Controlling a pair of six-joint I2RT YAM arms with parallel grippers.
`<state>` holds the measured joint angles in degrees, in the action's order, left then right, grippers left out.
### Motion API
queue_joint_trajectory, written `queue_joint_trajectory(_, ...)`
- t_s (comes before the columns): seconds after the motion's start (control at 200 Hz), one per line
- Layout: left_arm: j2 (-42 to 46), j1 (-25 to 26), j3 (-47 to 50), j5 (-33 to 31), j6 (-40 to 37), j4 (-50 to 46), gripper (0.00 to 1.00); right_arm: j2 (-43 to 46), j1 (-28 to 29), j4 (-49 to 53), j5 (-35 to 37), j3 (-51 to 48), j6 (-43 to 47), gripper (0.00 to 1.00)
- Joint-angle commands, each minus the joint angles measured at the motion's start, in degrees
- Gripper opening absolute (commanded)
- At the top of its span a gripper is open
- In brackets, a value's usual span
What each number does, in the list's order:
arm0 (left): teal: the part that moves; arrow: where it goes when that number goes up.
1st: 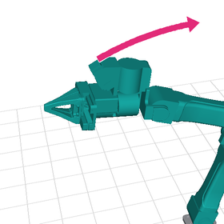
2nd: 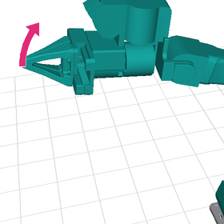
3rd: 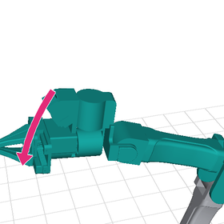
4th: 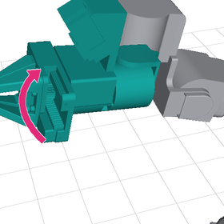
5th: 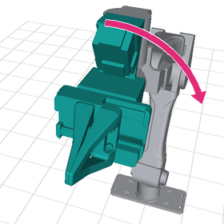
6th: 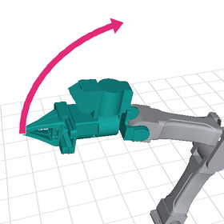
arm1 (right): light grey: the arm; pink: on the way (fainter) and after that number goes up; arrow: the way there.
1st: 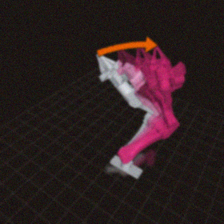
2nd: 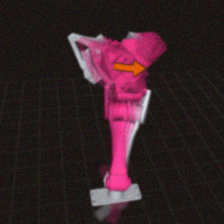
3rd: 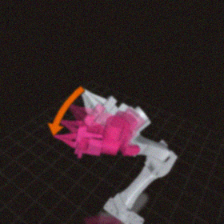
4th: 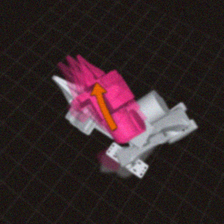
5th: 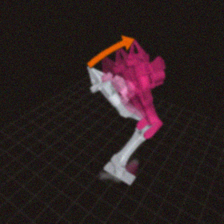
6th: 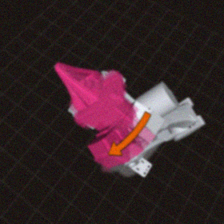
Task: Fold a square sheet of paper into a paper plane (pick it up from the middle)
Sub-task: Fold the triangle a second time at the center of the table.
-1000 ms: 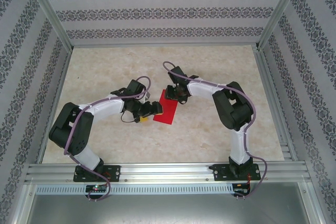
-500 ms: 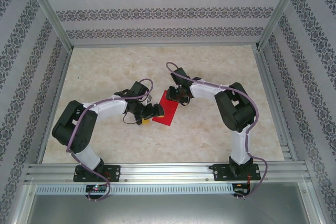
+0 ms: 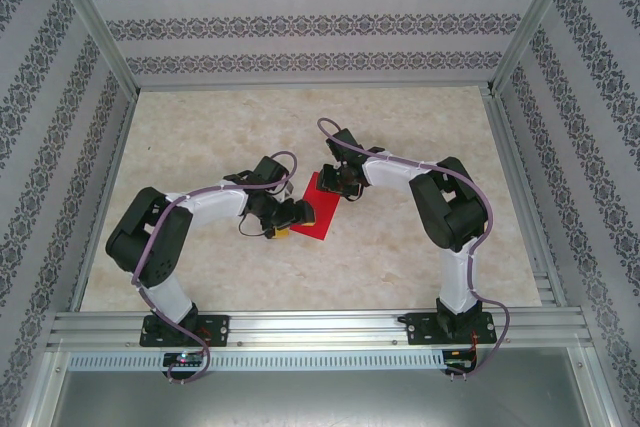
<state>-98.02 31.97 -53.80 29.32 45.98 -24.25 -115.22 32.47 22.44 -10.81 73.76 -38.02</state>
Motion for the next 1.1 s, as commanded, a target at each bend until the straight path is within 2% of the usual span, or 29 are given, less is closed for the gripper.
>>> queue_joint_trajectory(0.0,-0.61,0.79,-2.1,-0.45,0.09,2.7,0.77,-2.12,-0.05,3.71,-0.08,-2.21,-0.56,0.36)
queue_joint_trajectory(0.36,-0.62,0.73,-3.38,-1.9,-1.58,1.85,0.75,-2.47,0.01,3.67,-0.24,-2.47,-0.71,0.36)
queue_joint_trajectory(0.879,-1.21,0.89,-0.91,8.82,2.5,13.27,0.69,-2.14,-0.19,2.38,-1.83,-3.65,-1.42,0.35)
queue_joint_trajectory(1.099,-2.04,1.2,-2.1,9.0,2.8,14.83,0.69,-1.86,-0.73,0.56,-3.94,-4.76,-1.8,0.33)
